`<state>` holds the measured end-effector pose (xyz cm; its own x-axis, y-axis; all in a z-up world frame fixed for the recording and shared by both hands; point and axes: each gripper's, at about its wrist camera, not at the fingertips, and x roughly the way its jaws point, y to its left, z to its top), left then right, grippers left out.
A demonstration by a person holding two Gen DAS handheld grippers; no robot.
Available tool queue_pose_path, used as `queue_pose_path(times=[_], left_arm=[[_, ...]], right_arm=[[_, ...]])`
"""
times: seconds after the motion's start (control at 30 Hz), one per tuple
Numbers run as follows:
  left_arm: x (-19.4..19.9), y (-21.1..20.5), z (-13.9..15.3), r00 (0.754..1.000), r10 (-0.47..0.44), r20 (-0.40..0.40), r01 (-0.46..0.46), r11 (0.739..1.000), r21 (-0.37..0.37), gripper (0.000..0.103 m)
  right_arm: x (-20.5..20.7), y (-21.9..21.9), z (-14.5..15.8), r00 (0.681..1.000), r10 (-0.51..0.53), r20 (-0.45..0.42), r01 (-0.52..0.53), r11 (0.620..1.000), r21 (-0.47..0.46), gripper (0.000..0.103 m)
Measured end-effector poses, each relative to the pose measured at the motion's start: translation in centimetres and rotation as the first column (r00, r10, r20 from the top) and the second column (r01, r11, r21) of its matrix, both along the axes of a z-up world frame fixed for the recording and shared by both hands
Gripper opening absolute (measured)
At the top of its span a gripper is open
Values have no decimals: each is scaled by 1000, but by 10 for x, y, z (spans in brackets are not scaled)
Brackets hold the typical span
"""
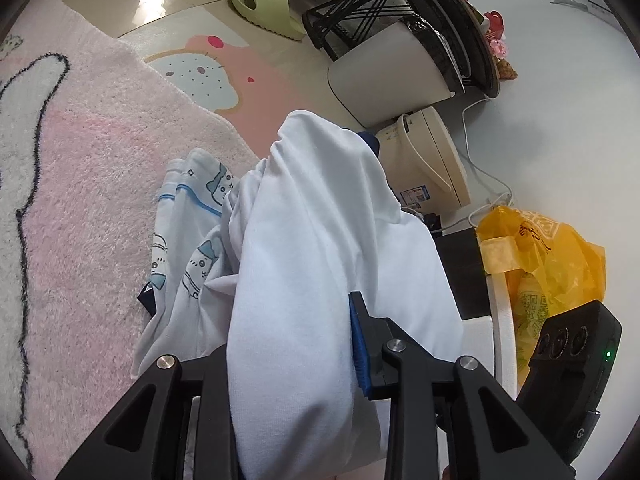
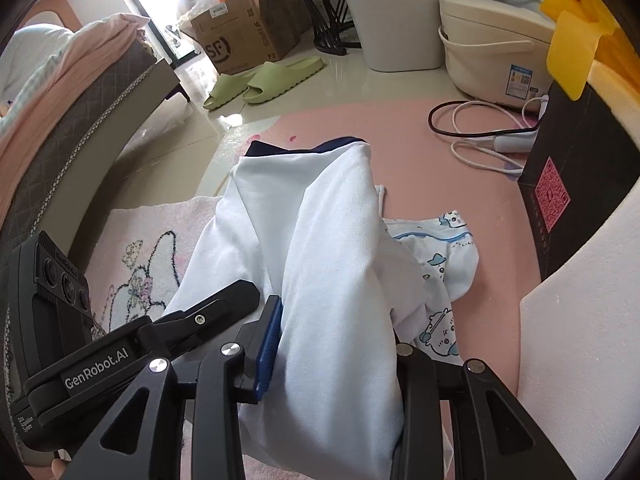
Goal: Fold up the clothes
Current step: 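Carry the held shirt with both grippers over to the pink mat, then lower the shirt onto the printed garment and open both grippers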
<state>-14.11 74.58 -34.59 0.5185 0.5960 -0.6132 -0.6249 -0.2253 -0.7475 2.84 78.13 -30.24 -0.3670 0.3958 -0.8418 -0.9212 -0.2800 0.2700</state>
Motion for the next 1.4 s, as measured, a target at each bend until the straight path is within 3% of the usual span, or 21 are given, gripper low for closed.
queue_pose_path(times=[0.23,0.4,0.53,0.67,0.8,0.93,1.1,1.27,1.4], left_arm=[[-4,-2,-32,999,1,37,1,999,-41,29],[-12,0,-37,999,-11,51,14,998,-60,32],[-7,8,-23,998,-41,-46,39,998,-43,32],[5,15,0,979,-82,-185,86,996,12,32],[1,13,3,986,-40,-162,49,997,56,32],[-10,8,-16,988,-1,-153,3,1000,12,32],[-16,8,-26,992,-18,-126,17,1000,-7,38],[-26,3,-11,974,-30,-226,26,999,-19,55],[-35,1,5,947,5,-322,-5,1000,-1,58]], right_arm=[[10,6,-33,999,-32,-29,29,997,-76,36],[4,5,-34,1000,-1,-18,0,999,-50,38],[4,6,-33,1000,-14,-26,14,1000,-16,38],[6,7,-25,999,-31,-32,32,999,23,39],[10,12,-27,996,-58,-67,60,998,25,40],[1,13,-31,999,-34,-17,34,999,28,40],[3,16,-39,999,-32,-12,32,999,-10,45],[7,20,-38,999,-39,5,39,998,-55,55],[3,19,-30,993,-41,113,47,998,-51,62]])
